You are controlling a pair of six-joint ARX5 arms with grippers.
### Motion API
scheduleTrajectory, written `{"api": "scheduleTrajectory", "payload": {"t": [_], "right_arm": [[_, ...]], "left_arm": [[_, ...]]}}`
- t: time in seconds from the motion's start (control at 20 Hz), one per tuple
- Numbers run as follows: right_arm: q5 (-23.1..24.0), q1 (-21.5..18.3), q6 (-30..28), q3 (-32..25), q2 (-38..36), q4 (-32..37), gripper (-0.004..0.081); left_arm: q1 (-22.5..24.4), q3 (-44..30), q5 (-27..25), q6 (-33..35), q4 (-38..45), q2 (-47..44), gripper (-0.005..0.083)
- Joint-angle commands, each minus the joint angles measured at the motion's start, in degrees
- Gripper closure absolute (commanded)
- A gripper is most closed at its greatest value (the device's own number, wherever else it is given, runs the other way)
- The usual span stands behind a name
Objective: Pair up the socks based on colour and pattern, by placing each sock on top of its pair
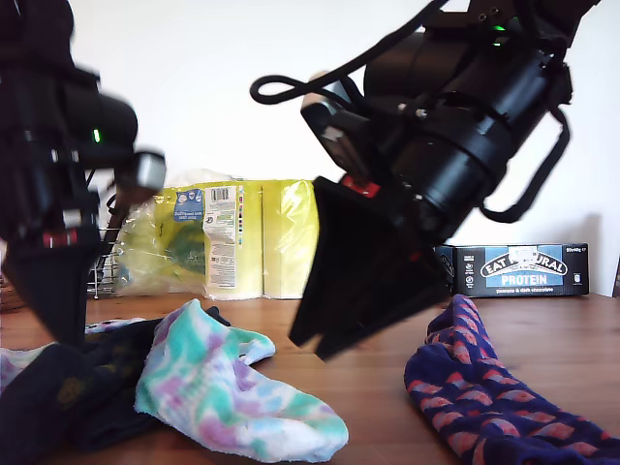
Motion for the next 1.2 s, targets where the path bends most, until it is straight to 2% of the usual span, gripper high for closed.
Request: {"api": "scheduleTrajectory", "payload": {"t": [0.0, 0.15, 0.3, 0.35, 0.45, 0.5, 0.65, 0.9, 1.15], "right_arm": [[-0.4, 0.3, -0.2, -0.8, 0.3, -2.0, 0.0409], [0.1, 2.1, -0.6, -0.8, 0.3, -3.2, 0.0397], [1.2, 5.9, -10.2, -0.8, 0.3, -3.5, 0.0399], [3.5, 7.3, -11.4, -0.8, 0.3, -3.7, 0.0399], [9.2, 9.9, -13.9, -0.8, 0.3, -5.2, 0.0400], [11.2, 10.7, -13.8, -0.8, 0.1, -5.7, 0.0408], [11.7, 11.1, -13.3, -0.8, -2.2, -7.2, 0.0499], [12.3, 11.1, -12.6, -0.8, -11.7, -9.7, 0.0684], [20.3, 12.5, -18.4, -2.2, -20.1, -8.8, 0.0776]], "left_arm": [[-0.3, -0.1, 0.3, -1.6, 0.0, -2.1, 0.0602], [-0.2, -0.1, 2.4, -3.3, -0.5, -7.8, 0.0594], [-0.2, -0.1, 7.0, -4.0, -0.3, -15.5, 0.0675], [-0.2, -0.1, 8.0, -4.2, -0.5, -18.3, 0.0698], [0.0, -0.2, 9.4, -4.4, -1.2, -23.9, 0.0801], [0.2, -0.6, 10.1, -4.9, -0.8, -26.9, 0.0793], [1.0, -2.4, 10.4, -6.1, 0.6, -35.1, 0.0793], [3.8, -10.3, 10.3, -8.0, -0.1, -49.9, 0.0793], [6.1, -11.8, 9.8, -11.4, -4.6, -60.4, 0.0793]]}}
